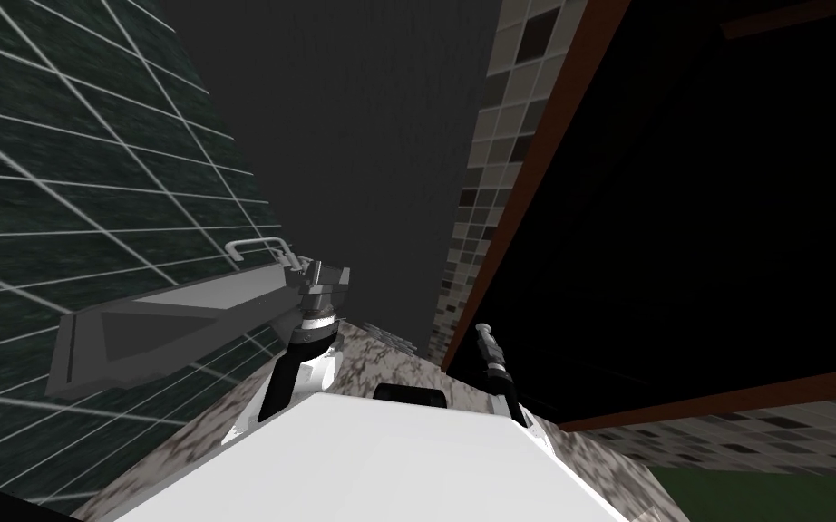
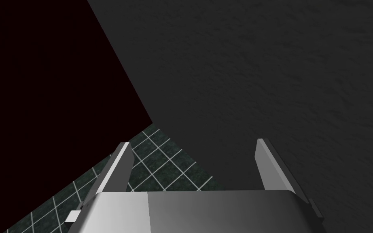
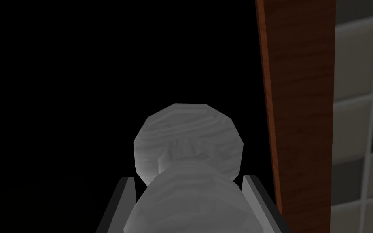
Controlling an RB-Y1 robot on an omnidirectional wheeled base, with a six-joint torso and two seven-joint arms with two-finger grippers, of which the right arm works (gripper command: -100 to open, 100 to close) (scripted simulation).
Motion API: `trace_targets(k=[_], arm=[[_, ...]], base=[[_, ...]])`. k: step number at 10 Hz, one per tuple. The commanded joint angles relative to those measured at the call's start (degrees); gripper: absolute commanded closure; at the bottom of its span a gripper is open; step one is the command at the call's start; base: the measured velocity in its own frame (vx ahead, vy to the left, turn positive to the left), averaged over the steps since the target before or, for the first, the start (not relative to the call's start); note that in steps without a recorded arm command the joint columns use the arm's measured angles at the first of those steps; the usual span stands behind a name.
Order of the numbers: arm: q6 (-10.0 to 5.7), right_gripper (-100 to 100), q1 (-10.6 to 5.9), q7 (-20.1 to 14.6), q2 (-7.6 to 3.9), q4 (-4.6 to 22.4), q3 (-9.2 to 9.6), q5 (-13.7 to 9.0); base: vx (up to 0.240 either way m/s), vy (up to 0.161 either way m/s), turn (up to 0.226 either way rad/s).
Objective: Pull the door open
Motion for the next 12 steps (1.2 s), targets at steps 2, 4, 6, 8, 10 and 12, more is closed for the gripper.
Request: trace_targets(k=[2,4,6,8,10,12], arm=[[-0.1,100,-0.05,-3.7,0.05,0.2,0.39,-0.5],[-0.11,100,-0.09,-5.9,-0.02,0.2,0.61,-0.9],[-0.13,100,-0.16,-9.6,-0.15,0.3,1.06,-1.6],[-0.15,100,-0.2,-12.4,-0.22,0.3,1.3,-2.1],[-0.16,100,-0.25,-14.9,-0.31,0.4,1.58,-2.5],[-0.18,100,-0.3,-17.2,-0.39,0.4,1.86,-3.0]], base=[[-0.027,-0.011,0.027],[-0.018,-0.003,0.017],[-0.023,-0.007,0.03],[-0.022,-0.006,0.021],[-0.031,-0.012,0.031],[-0.027,-0.007,0.021]])
